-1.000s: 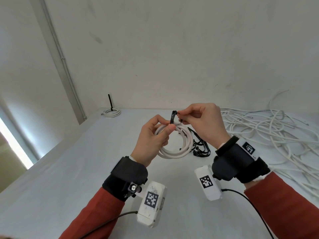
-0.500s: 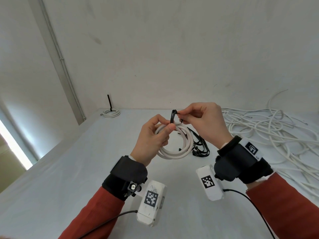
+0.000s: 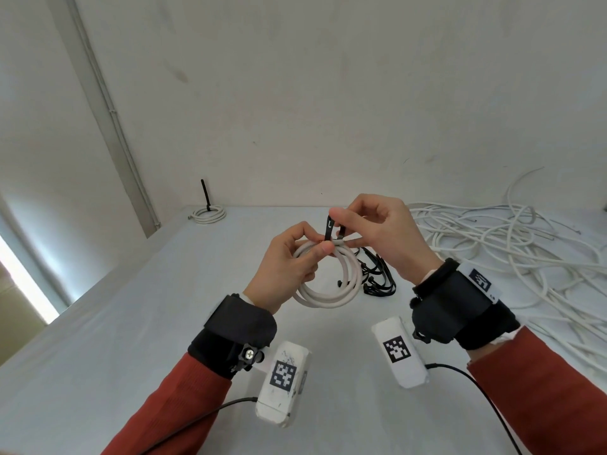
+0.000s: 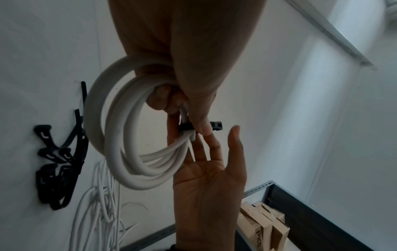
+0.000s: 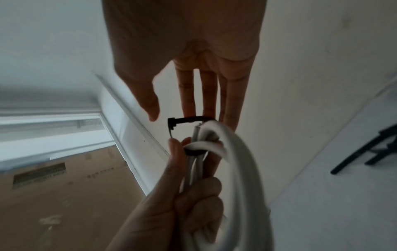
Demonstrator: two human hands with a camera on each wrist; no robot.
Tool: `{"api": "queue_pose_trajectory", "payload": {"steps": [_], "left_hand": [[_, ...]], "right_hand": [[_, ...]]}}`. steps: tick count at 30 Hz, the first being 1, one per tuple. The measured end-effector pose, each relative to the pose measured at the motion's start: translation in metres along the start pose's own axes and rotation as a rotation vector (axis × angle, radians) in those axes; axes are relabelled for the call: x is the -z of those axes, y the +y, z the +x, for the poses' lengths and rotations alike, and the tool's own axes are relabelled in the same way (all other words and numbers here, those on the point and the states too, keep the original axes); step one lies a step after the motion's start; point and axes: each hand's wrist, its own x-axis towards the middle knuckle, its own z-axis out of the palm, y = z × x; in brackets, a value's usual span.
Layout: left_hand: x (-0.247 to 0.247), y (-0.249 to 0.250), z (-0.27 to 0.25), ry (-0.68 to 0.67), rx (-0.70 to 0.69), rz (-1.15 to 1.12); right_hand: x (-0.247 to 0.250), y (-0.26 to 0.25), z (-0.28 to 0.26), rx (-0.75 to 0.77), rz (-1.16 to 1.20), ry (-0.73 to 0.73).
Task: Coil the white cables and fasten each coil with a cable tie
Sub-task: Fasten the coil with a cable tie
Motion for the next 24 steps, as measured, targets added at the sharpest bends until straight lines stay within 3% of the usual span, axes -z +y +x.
{"api": "queue_pose_trajectory", "payload": {"steps": [5,14,24], "left_hand": [[0.0002,0.0005,0.0010,-0.009,-0.015,0.063],[0.0069,-0.0036,0.0041,0.001,-0.002,0.055],[0.0069,-0.0065,0.0072,0.035,-0.017,0.084]], "right_hand": [[-0.0044,0.0004,0.0004,-0.112,0.159,0.031],[0.0013,-0.0031,-0.0001,-0.295,0.457,-0.103],[0.0037,-0.0026,-0.0004,-0.292,0.590,-0.082]]}}
